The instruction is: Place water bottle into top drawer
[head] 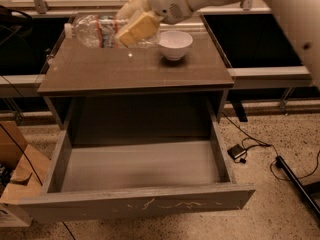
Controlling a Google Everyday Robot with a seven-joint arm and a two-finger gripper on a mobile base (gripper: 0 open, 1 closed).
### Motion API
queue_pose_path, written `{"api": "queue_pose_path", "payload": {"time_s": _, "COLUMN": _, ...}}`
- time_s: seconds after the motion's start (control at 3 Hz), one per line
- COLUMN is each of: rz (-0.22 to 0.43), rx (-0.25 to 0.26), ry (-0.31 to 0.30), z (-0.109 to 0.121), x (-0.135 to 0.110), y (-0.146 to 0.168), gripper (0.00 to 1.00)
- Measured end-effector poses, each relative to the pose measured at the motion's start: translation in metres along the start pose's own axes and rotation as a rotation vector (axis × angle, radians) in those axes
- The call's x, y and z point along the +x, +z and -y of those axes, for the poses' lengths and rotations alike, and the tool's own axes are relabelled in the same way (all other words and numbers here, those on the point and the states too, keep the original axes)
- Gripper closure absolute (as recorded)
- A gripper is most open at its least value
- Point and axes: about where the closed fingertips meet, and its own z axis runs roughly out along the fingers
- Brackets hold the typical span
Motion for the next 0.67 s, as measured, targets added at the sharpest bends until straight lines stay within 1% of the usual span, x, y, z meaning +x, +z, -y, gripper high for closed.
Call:
{"api": "queue_pose_path", "payload": {"time_s": 0.33, "rz": -0.046, "rx": -0.022, "ry": 0.054, "z": -0.025, "x": 0.035, "y": -0.008, "gripper": 1.0}}
{"api": "queue_pose_path", "payload": {"time_s": 0.67, "rz": -0.067, "rx": -0.065, "ry": 0.001, "z": -0.025, "x": 0.024, "y": -0.001, "gripper": 1.0}}
